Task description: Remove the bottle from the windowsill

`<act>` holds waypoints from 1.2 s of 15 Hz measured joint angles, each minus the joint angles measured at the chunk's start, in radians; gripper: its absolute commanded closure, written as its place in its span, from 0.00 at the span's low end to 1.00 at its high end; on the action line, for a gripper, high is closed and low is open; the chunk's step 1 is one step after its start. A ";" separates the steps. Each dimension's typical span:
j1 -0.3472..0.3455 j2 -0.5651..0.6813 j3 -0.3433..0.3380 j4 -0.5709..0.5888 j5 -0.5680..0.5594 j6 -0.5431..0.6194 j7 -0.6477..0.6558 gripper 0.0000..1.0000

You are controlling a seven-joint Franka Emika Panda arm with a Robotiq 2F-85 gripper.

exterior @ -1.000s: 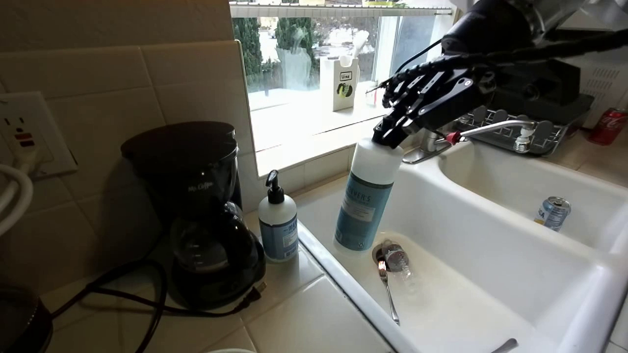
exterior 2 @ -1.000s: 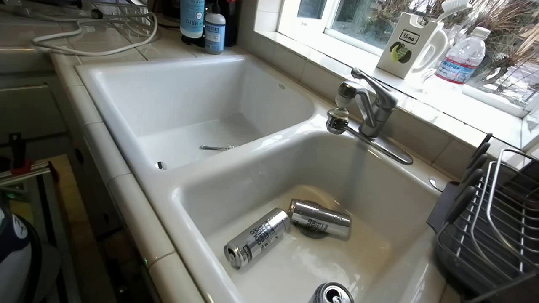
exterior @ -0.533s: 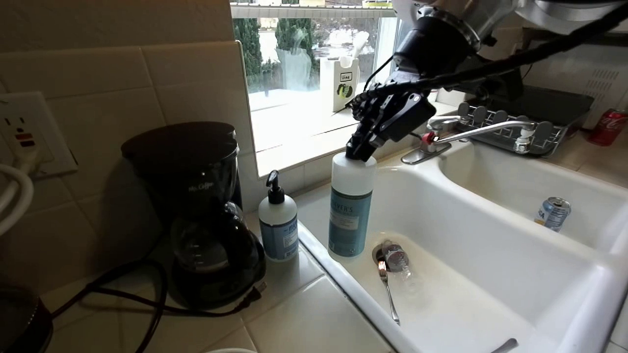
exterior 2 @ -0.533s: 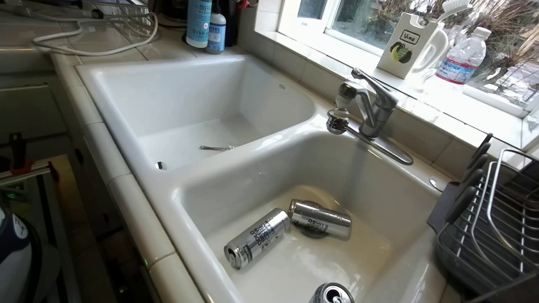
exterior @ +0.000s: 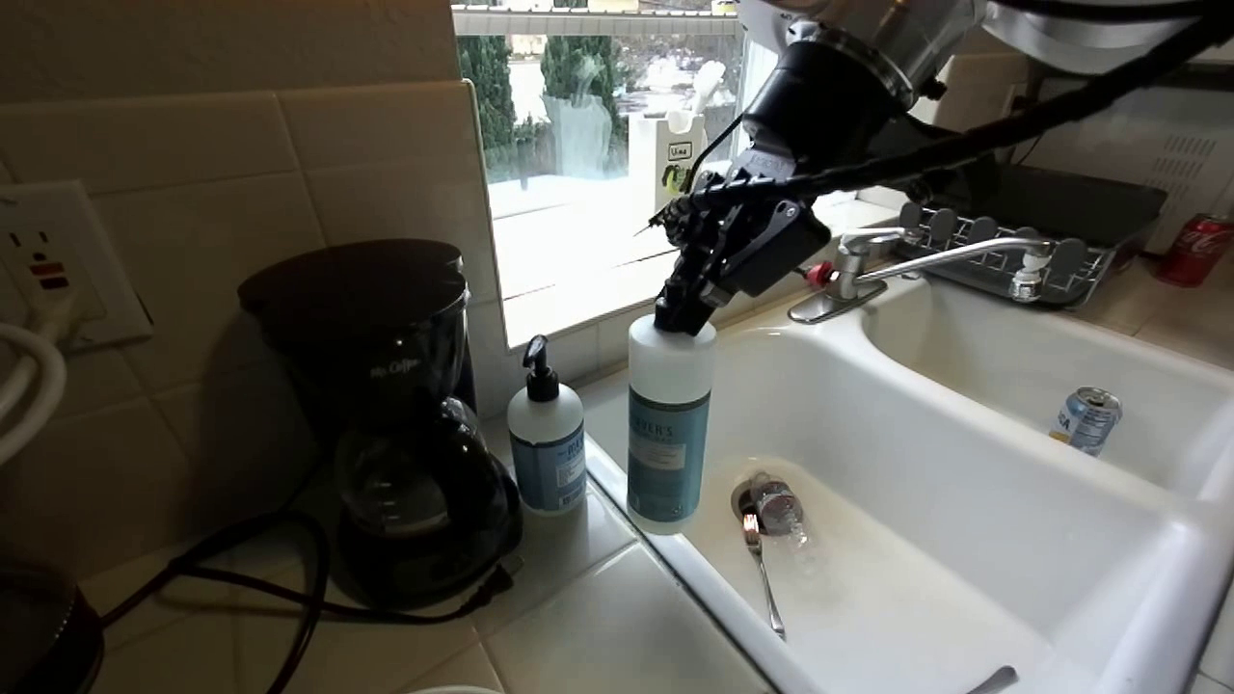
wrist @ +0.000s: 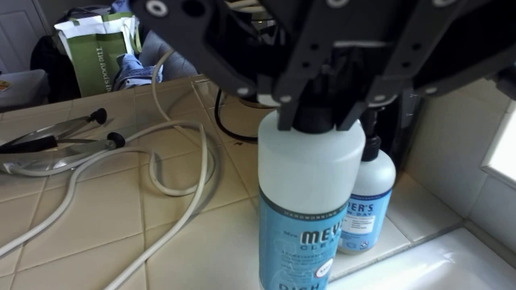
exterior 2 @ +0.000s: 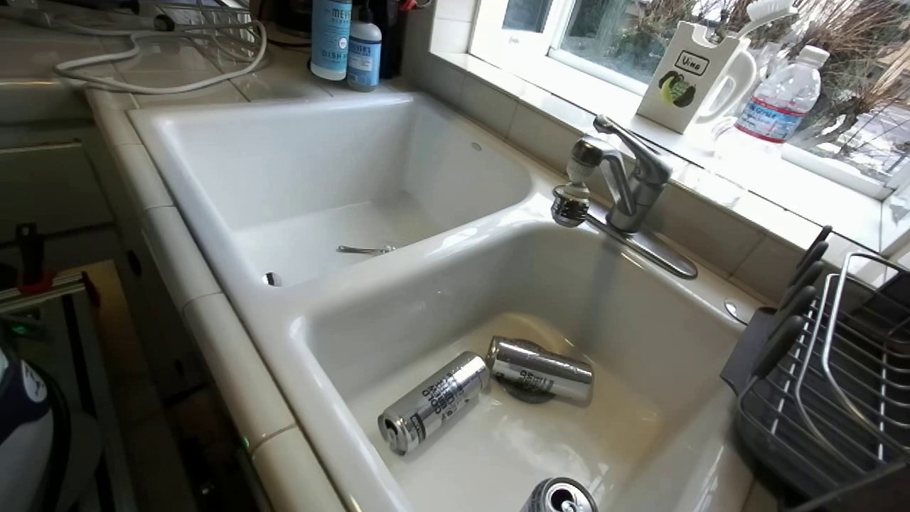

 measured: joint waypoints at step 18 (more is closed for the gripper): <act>-0.073 0.178 0.154 0.129 -0.012 -0.060 -0.137 0.24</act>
